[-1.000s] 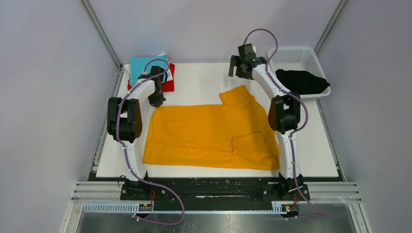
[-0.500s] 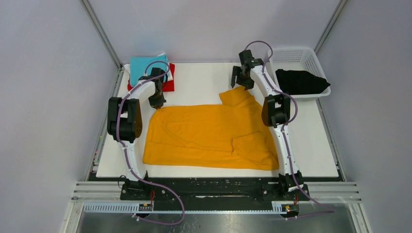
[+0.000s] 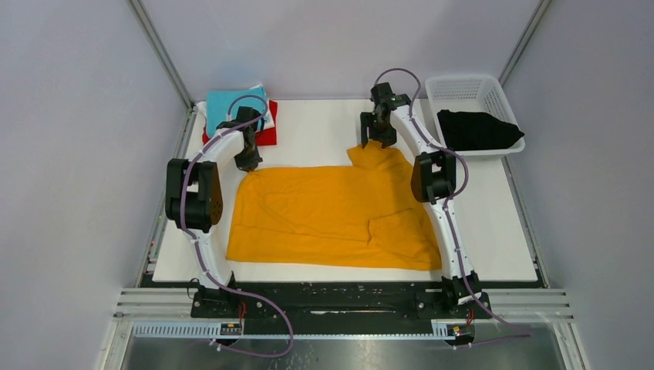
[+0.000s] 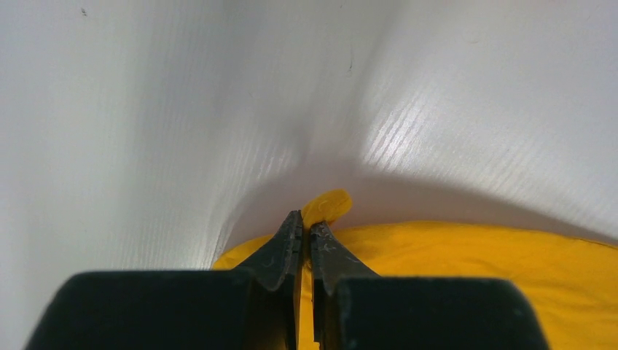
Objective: Fold and stack the t-shirts
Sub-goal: Grab the side of the flattened tshirt furthest away from the robot with both arms
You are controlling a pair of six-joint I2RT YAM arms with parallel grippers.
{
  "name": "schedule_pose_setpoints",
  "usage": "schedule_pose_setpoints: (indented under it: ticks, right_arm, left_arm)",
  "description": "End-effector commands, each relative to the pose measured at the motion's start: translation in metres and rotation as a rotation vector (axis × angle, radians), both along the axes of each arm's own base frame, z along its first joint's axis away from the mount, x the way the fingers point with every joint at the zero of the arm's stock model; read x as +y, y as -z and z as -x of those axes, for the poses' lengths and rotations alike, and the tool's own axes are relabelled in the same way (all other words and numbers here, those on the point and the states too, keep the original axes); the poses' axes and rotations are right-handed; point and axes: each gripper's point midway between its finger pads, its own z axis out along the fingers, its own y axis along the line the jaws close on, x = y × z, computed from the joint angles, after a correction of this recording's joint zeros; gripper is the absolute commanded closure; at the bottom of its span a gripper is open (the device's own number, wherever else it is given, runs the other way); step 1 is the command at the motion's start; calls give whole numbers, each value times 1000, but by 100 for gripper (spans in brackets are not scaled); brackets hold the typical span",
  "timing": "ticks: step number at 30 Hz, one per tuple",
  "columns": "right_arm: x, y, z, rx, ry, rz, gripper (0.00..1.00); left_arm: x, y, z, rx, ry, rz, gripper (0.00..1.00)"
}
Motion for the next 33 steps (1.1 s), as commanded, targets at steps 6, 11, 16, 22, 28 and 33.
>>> schedule_pose_setpoints:
  ticks: [6,11,16,22,28,33]
  right_arm:
    - [24,-1,37,72,-168,62,59]
    - [21,-1,28,36,-140,83,83]
    - [16,-18,10,-61,-150,113,98]
    - [-14,-77,-1,-250,-144,251,100]
    - [-23,-129,13,-413,-170,239,100]
    - [-19,-131,48,-461,-220,157,100]
  left_arm:
    - [2,-23,-7,-73,9,0,100]
    - [3,-23,-7,-74,10,-5,100]
    - [4,-26,-6,-80,6,-14,100]
    - [7,-33,-3,-95,-4,-25,100]
    - [15,-44,-7,-116,-23,-68,100]
    - [10,-41,-4,-104,-34,-50,100]
